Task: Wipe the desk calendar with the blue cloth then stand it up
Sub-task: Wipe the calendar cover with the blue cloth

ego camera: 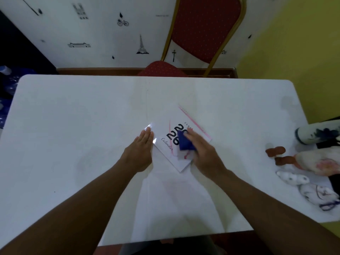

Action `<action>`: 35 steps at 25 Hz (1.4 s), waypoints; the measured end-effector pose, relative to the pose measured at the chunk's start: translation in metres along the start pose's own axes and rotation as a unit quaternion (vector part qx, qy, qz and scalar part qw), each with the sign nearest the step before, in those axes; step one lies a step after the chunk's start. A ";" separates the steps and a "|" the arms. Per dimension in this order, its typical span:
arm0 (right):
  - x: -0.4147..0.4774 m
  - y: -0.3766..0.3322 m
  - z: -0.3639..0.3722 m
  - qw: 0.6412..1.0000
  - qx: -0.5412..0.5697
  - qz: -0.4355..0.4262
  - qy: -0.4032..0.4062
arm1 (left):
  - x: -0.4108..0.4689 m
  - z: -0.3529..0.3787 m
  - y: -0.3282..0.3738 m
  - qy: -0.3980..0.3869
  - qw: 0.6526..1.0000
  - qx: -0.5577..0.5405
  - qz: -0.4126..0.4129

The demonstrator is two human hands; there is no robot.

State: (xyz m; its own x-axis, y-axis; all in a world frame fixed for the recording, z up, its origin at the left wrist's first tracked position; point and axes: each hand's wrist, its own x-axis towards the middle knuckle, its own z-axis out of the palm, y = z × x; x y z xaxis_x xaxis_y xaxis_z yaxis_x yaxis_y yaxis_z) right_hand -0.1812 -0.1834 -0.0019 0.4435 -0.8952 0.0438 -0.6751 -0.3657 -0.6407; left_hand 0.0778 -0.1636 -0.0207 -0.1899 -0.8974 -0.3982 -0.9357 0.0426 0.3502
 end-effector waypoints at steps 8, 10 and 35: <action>0.099 0.012 0.033 0.990 -0.025 0.082 -0.111 | 0.001 0.005 -0.003 0.014 0.999 -0.032 0.003; 0.092 0.012 0.053 0.987 -0.072 0.044 -0.137 | 0.002 0.007 -0.004 0.015 0.999 -0.035 0.003; 0.019 -0.003 0.076 0.993 -0.037 -0.071 -0.087 | 0.002 0.003 -0.003 -0.007 1.000 -0.022 -0.002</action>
State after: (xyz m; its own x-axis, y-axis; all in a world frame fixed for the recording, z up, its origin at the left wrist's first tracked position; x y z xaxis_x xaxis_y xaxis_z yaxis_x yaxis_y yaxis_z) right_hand -0.1259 -0.1795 -0.0571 0.6281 -0.7781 -0.0071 -0.6367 -0.5086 -0.5795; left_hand 0.0796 -0.1645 -0.0250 -0.1917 -0.8909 -0.4117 -0.9226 0.0206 0.3852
